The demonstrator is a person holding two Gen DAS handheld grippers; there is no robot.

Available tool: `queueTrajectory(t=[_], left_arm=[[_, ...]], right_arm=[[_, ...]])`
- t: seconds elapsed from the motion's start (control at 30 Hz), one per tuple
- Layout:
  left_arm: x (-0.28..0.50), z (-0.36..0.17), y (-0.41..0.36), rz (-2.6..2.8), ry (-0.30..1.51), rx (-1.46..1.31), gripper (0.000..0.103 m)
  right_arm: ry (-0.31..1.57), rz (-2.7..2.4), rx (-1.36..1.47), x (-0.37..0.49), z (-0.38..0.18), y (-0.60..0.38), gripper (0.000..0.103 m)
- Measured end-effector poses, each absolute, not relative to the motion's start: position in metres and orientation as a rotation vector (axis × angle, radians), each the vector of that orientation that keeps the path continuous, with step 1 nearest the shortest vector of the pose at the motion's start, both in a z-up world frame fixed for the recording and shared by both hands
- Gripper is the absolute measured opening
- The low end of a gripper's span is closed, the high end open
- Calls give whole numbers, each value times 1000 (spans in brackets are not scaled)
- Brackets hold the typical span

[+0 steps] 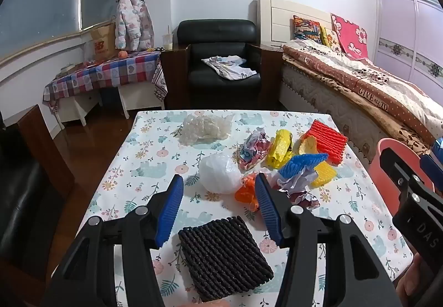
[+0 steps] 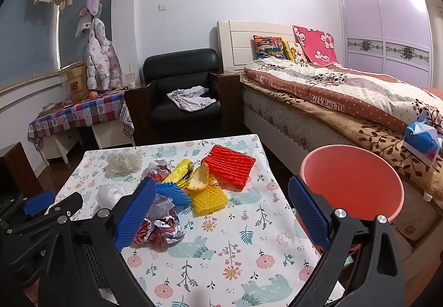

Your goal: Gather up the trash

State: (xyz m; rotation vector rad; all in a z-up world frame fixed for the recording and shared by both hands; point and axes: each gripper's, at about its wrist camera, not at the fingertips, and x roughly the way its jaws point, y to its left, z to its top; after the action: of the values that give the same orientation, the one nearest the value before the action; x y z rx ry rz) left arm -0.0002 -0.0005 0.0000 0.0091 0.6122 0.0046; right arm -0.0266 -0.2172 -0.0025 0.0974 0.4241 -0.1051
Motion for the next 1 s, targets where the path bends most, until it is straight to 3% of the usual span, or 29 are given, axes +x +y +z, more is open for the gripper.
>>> queueTrajectory(t=[1.0], left_arm=[[0, -7, -3, 1, 627, 2, 53]], right_arm=[[434, -93, 104, -26, -5, -216, 97]])
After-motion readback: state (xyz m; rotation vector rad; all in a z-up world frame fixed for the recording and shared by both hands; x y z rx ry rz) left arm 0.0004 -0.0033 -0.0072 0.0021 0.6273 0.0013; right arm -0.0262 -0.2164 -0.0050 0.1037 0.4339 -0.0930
